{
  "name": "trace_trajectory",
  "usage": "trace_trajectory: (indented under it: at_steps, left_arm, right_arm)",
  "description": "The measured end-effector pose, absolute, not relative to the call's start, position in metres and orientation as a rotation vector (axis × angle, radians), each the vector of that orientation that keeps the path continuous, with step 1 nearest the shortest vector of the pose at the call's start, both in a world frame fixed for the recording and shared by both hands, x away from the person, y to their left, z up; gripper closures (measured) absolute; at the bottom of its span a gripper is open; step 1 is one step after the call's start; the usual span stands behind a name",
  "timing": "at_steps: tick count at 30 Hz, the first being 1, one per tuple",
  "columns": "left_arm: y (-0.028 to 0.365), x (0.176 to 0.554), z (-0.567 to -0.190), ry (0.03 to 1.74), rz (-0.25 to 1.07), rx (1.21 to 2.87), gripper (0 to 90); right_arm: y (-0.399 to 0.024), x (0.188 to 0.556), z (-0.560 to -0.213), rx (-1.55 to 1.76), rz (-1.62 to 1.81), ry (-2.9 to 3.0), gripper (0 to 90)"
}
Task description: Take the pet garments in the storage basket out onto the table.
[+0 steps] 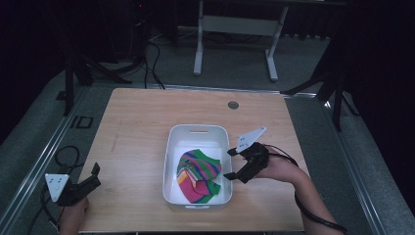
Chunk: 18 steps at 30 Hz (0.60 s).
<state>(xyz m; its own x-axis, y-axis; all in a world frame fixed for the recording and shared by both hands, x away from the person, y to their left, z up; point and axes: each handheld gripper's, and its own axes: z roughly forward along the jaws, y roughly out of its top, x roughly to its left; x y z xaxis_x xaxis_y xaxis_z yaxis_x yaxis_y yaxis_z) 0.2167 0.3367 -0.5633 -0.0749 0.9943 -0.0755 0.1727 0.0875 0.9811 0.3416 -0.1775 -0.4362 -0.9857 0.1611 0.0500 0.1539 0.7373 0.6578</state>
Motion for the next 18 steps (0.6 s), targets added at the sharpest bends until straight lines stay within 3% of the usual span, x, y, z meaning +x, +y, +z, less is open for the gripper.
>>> trace_trajectory:
  at_steps: [18]
  left_arm:
    - [0.337,0.216,-0.563,1.424,1.105,1.242,0.9]
  right_arm:
    - [-0.108,0.347,-0.459,0.161,0.989,3.014,14.1]
